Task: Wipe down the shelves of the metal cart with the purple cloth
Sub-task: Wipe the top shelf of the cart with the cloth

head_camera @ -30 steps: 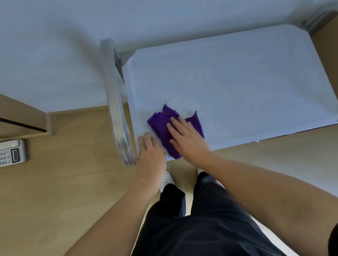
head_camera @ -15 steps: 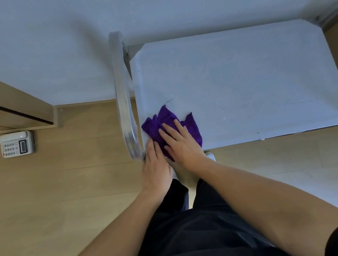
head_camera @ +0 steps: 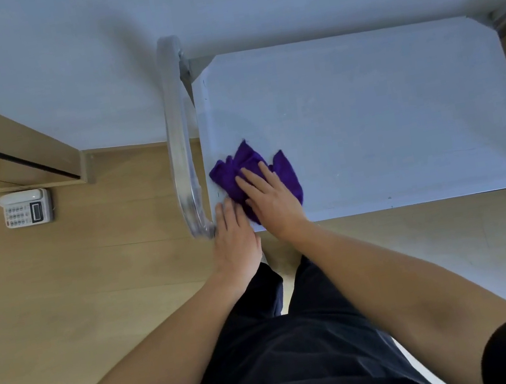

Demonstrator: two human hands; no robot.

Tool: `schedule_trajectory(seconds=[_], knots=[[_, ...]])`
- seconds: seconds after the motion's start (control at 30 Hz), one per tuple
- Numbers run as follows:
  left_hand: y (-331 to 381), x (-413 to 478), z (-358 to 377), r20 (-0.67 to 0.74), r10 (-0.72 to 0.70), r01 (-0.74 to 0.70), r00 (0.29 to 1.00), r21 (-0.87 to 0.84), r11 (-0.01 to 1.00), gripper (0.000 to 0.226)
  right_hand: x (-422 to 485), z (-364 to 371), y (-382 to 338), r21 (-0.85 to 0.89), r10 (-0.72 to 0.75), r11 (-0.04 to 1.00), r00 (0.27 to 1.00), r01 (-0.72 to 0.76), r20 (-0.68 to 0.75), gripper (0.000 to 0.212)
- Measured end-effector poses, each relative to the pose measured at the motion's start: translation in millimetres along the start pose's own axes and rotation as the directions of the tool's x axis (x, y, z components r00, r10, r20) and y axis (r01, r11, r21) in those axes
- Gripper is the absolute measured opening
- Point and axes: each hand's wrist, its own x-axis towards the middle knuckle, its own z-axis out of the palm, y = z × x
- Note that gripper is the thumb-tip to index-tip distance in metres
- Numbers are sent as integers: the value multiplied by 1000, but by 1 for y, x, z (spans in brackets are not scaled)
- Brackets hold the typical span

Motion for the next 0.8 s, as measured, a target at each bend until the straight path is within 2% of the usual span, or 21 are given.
schedule_trajectory(seconds=[0.07, 0.17, 0.23, 0.37, 0.47, 0.53, 0.63, 0.7, 0.77, 0.8], knots=[[-2, -2, 0, 7, 15, -15, 1000, -10, 1000, 63, 12, -6, 14, -28, 19, 999, 999, -20, -36, 48], [-5, 0, -2, 8, 22, -21, 1000, -21, 1000, 61, 32, -24, 40, 32, 205, 979, 973, -202, -108, 48], [-3, 4, -4, 2, -3, 3, 1000, -8, 1000, 61, 39, -29, 48, 57, 277, 960, 955, -273, -102, 49], [4, 22, -7, -14, -32, 33, 999, 8, 999, 61, 29, -21, 29, 38, 127, 992, 988, -124, -88, 48], [5, 47, -10, -49, -60, 61, 997, 24, 998, 63, 24, -19, 33, 46, 27, 999, 988, -20, -151, 42], [5, 64, -11, -67, -61, 62, 996, 19, 998, 61, 35, -21, 46, 69, 55, 997, 976, -41, -213, 41], [7, 79, -12, -128, -88, 91, 988, 22, 996, 54, 66, -29, 61, 178, 257, 959, 940, -219, -225, 44], [10, 82, -10, -174, -93, 102, 980, 42, 994, 49, 90, -32, 62, 192, 342, 933, 915, -304, -213, 46], [9, 82, -6, -212, -74, 90, 974, 64, 994, 47, 108, -33, 50, 148, 299, 950, 935, -274, -192, 48], [8, 82, -4, -236, -72, 89, 969, 61, 994, 46, 114, -31, 41, 122, 213, 974, 960, -193, -181, 49]])
